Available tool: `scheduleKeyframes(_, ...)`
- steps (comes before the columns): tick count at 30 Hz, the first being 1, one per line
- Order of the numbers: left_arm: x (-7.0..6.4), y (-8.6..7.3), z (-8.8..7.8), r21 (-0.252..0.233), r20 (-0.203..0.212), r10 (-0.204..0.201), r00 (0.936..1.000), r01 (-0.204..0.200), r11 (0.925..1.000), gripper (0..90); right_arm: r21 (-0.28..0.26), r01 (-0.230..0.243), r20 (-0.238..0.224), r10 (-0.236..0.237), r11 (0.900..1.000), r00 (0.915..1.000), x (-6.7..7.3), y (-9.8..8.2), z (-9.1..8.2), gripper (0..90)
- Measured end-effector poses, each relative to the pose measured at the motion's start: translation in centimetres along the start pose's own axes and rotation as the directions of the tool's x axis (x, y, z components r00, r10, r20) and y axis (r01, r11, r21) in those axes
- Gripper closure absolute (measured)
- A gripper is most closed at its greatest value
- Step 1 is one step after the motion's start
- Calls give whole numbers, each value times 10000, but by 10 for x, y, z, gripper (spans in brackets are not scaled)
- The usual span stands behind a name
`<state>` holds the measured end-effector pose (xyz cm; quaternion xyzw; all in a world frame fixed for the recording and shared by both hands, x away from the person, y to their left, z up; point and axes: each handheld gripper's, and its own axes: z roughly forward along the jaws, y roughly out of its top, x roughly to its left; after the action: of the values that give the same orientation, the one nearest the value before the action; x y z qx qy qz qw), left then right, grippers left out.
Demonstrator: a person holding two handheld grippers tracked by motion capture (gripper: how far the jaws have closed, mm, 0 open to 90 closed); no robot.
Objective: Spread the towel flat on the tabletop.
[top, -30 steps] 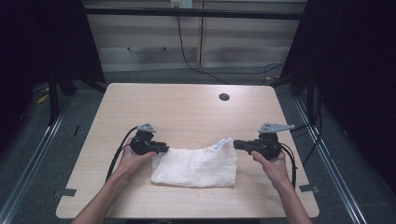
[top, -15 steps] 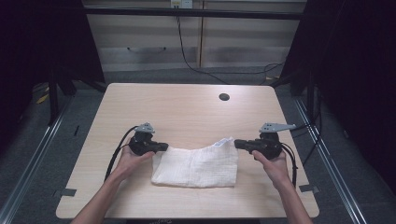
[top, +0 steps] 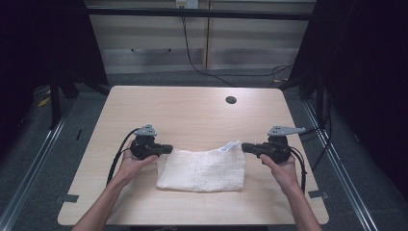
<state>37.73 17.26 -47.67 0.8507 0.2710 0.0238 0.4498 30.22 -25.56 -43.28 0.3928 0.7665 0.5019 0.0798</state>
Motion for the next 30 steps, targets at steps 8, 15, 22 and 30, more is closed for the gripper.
scheduleKeyframes(8, 3, -2, 5, 161, -47, -158, 9999, 159, 9997, 892, -11, 19, -14, -19, 10000, 10000, 0, 0, -1, 884)
scheduleKeyframes(15, 17, -8, 22, 384, -436, -686, 9967, 703, 9968, 701, 37, 3, -87, -3, 10000, 10000, 0, -1, 1, 884)
scheduleKeyframes(22, 14, -9, 29, 615, -124, -460, 9989, 467, 9970, 874, 22, -31, -44, 31, 10000, 10000, -2, -2, -1, 884)
scheduleKeyframes(30, 7, 3, 15, 198, 59, -245, 9997, 243, 9995, 878, -29, -31, 1, 31, 10000, 10000, -2, -2, -2, 884)
